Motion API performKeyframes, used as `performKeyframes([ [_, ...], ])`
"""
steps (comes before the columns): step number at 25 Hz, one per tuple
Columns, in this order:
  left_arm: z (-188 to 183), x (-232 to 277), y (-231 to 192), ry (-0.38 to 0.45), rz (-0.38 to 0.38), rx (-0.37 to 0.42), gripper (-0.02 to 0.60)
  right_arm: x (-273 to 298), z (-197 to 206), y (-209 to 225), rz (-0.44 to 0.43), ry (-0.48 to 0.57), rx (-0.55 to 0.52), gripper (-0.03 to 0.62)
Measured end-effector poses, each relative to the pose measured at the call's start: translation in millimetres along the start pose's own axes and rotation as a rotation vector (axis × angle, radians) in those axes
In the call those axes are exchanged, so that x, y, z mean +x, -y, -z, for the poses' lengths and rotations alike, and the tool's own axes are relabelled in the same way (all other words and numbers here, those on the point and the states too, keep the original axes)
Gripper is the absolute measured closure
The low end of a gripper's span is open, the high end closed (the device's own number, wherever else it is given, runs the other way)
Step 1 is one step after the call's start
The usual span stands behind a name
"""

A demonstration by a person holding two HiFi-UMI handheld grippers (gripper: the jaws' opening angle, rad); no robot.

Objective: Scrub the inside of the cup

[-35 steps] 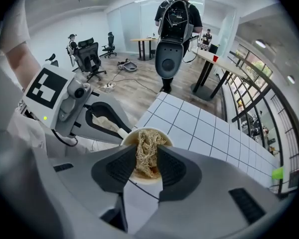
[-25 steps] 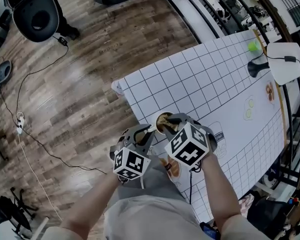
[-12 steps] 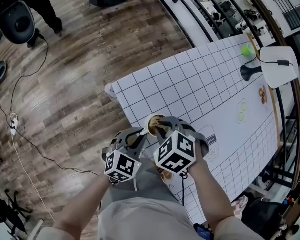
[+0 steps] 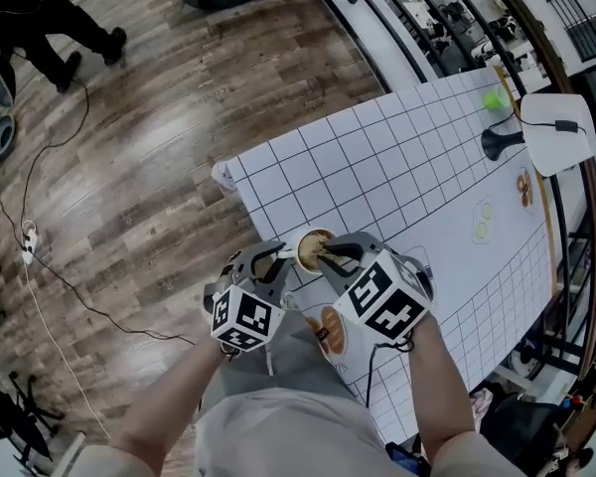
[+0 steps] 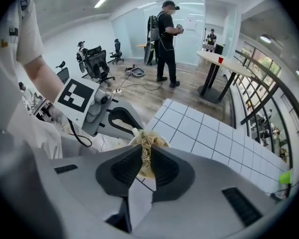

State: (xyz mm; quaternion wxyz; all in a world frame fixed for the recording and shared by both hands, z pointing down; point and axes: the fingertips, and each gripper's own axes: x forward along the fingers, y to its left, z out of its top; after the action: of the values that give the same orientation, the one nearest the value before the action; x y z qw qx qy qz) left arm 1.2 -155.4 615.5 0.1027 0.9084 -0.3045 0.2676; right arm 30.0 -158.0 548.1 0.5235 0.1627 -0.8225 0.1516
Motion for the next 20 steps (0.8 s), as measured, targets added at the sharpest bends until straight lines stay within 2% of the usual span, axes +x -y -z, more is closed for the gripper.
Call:
performKeyframes([
  [3,-4.5,-1.1,0.9,0.01,0.011,0.023,0.523,-2.9,3.0,5.8,0.064,-0.026,-0.024,0.537],
  [6,-5.7,-1.4,4.5,0.018,0.021,0.029,0.523,18.2,12.0,7.8,0.111,-0.09,-0.082,0.537],
  [8,-0.2,-2.2,7.3,0.01,0.023,0.015,0.523,33.1,17.8,4.1,0.101,-0.112,-0.084,0.537],
  [10,3.5,-3.3,8.3,0.008,0.015,-0.007,0.523,36.7,20.7,-2.0,0.048,-0.105,-0.038,0.537],
  [13,4.5,-2.4,3.7,-0.004,-0.006,-0.029,0.523,34.3,18.6,-9.5,-0.06,-0.051,0.025,0.537],
  [15,5.3,-2.2,2.7,-0.011,-0.021,-0.037,0.523,26.6,15.2,-10.2,-0.086,-0.008,0.047,0.537],
  [18,6.2,-2.1,5.7,-0.007,-0.027,-0.052,0.523,4.8,10.0,-7.8,-0.052,0.024,0.069,0.537],
  [20,5.9,-2.8,9.3,-0.006,-0.017,-0.043,0.523,-6.0,7.2,-4.9,0.013,0.008,0.018,0.537],
])
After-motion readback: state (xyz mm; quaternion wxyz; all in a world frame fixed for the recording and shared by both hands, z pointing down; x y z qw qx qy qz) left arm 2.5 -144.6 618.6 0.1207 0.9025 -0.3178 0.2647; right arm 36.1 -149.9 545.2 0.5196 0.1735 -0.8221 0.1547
